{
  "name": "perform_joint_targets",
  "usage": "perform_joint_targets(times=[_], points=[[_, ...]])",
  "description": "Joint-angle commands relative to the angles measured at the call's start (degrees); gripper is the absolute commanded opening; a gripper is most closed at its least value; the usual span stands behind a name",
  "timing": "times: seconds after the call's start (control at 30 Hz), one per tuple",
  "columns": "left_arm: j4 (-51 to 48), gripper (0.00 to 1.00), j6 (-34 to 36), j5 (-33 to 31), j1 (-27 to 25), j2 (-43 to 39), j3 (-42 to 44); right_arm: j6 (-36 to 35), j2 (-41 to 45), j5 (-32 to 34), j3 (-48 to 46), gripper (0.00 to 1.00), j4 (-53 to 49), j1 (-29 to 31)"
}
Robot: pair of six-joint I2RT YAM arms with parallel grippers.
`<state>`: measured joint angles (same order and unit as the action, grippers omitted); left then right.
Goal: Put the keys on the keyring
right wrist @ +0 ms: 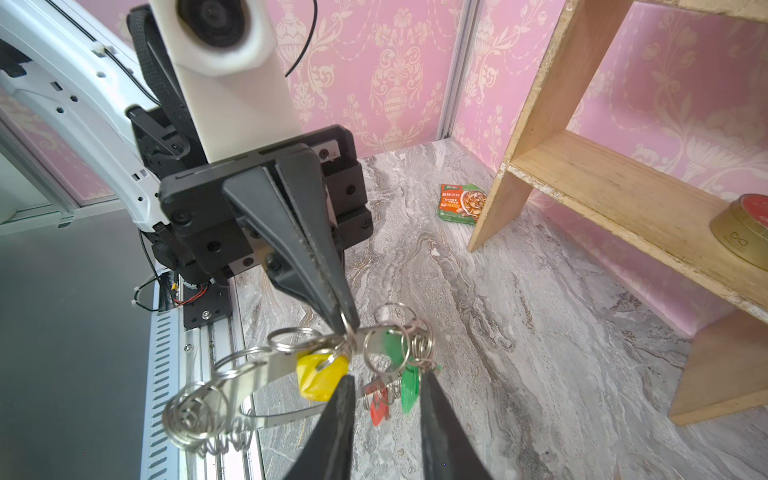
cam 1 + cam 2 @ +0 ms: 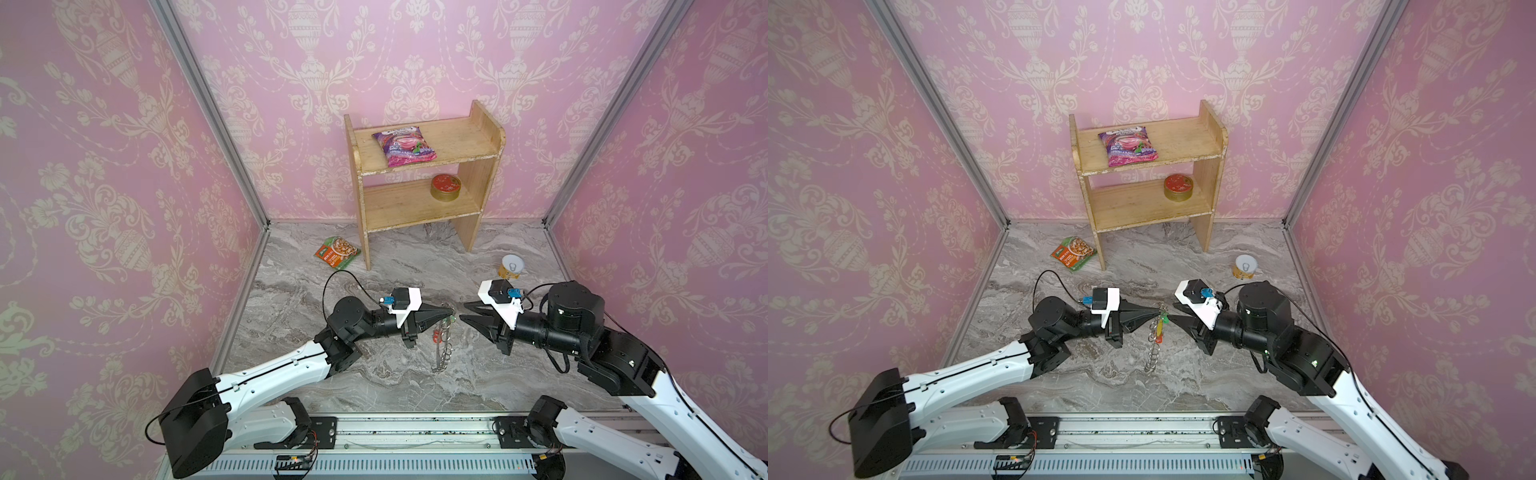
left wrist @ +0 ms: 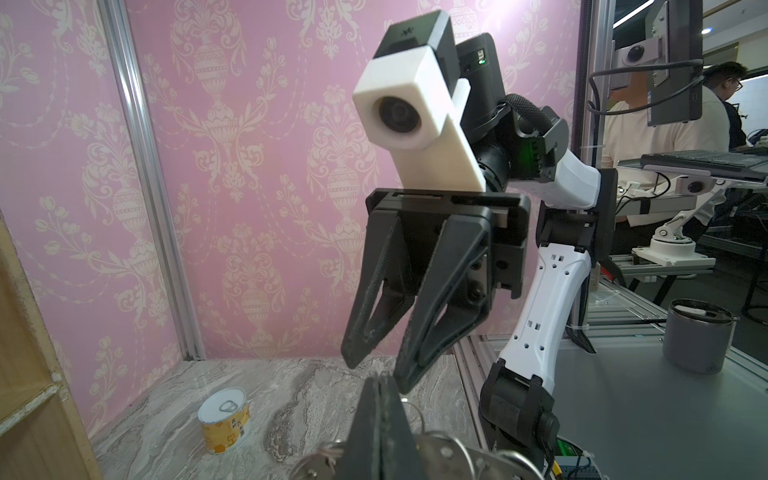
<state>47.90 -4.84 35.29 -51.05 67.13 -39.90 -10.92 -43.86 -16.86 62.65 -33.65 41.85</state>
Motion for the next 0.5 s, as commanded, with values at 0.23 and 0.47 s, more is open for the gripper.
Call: perform_joint_targets(times=[0.23, 0.47], points=[[1.3, 0.0, -0.5, 1.8, 0.4, -0.4, -1.1, 1.8, -1.0, -3.3, -2.5, 0.24, 3.7, -0.3], [0.9, 0.0, -0.6, 1.9, 0.4, -0.1, -1.3, 2.3, -1.1, -5.3, -2.7, 0.21, 4.7, -0.3]])
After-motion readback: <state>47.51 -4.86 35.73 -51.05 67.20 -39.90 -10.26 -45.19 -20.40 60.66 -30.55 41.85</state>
